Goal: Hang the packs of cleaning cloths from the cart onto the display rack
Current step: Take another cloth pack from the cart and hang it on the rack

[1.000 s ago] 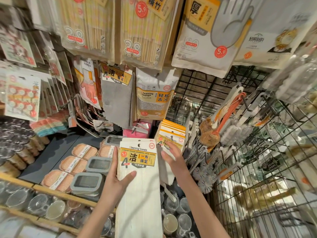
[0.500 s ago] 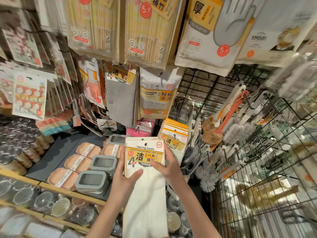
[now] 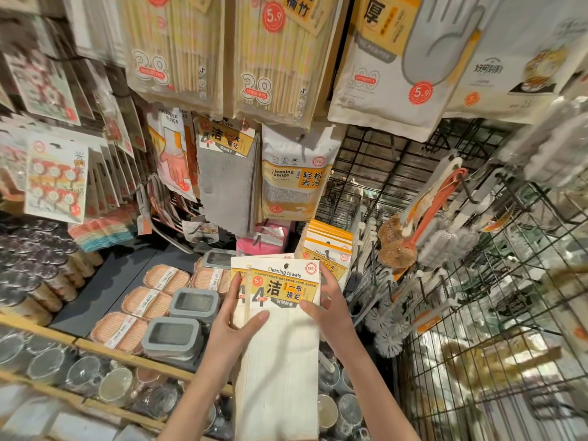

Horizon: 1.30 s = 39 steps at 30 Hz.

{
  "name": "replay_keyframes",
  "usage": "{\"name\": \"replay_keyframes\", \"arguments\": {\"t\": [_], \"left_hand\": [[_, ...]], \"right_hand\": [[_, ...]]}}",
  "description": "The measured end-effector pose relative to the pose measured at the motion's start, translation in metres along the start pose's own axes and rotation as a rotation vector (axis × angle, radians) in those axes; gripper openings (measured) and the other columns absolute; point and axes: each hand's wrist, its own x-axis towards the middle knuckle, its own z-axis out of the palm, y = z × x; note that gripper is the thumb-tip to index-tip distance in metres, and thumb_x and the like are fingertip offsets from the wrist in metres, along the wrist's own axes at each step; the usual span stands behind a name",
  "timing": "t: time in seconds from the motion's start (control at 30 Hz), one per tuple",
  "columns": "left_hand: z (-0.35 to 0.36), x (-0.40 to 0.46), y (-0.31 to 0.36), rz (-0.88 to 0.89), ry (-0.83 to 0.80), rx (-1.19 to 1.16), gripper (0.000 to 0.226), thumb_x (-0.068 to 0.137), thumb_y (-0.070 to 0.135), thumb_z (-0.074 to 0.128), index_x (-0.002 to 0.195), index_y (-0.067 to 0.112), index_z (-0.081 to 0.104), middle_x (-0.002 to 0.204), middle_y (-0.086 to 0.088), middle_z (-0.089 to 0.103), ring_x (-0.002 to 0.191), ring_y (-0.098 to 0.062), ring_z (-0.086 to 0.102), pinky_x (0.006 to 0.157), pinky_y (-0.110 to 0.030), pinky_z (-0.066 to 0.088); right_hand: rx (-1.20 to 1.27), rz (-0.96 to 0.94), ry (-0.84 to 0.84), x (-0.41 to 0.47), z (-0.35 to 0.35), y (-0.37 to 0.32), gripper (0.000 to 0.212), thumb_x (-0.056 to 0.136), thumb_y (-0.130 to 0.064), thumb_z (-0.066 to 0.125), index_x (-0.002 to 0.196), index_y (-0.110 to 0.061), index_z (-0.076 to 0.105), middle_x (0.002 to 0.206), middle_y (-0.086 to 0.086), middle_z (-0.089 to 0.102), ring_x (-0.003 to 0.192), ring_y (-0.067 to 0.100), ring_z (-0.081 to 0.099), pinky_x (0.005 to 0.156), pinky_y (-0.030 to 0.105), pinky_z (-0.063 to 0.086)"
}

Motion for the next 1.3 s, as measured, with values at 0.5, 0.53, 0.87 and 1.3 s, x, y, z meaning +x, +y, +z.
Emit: {"name": "replay_keyframes", "arguments": {"t": [0.5, 0.53, 0.87, 1.3], "left_hand": [[-0.015, 0.008, 0.003, 0.028, 0.047, 0.072, 0.064, 0.096, 0.005, 0.052, 0.131, 0.056, 0.034, 0.129, 0.043, 0.036, 0.122, 0.021, 0.033, 0.111, -0.025, 0.025], [-0.015, 0.008, 0.004, 0.036, 0.045, 0.077, 0.064, 0.096, 0.005, 0.051, 0.131, 0.056, 0.033, 0.132, 0.041, 0.035, 0.127, 0.017, 0.031, 0.111, -0.024, 0.024], [-0.028, 0.011, -0.001, 0.037, 0.073, 0.168, 0.066, 0.096, 0.009, 0.053, 0.133, 0.059, 0.031, 0.141, 0.035, 0.030, 0.137, 0.002, 0.025, 0.115, -0.034, 0.024], [-0.034, 0.013, 0.001, 0.044, 0.113, 0.110, 0.070, 0.094, 0.003, 0.054, 0.126, 0.062, 0.033, 0.132, 0.043, 0.032, 0.137, 0.004, 0.025, 0.114, -0.031, 0.023]], "right_hand": [[0.099, 0.033, 0.236, 0.016, -0.039, 0.027, 0.050, 0.085, 0.005, 0.061, 0.121, -0.029, 0.054, 0.131, 0.001, 0.053, 0.116, 0.014, 0.051, 0.075, 0.017, 0.051], [0.100, 0.035, 0.252, 0.021, -0.042, 0.029, 0.049, 0.085, 0.007, 0.060, 0.117, -0.029, 0.056, 0.133, 0.001, 0.052, 0.119, 0.016, 0.051, 0.081, 0.022, 0.052], [-0.019, 0.143, 0.349, 0.056, -0.052, 0.049, 0.041, 0.084, 0.014, 0.054, 0.102, -0.022, 0.059, 0.130, 0.000, 0.048, 0.122, 0.022, 0.046, 0.093, 0.039, 0.045], [-0.264, 0.145, 0.372, 0.100, -0.046, 0.071, 0.048, 0.072, 0.022, 0.046, 0.108, -0.005, 0.063, 0.123, 0.013, 0.054, 0.115, 0.022, 0.049, 0.087, 0.030, 0.044]]}}
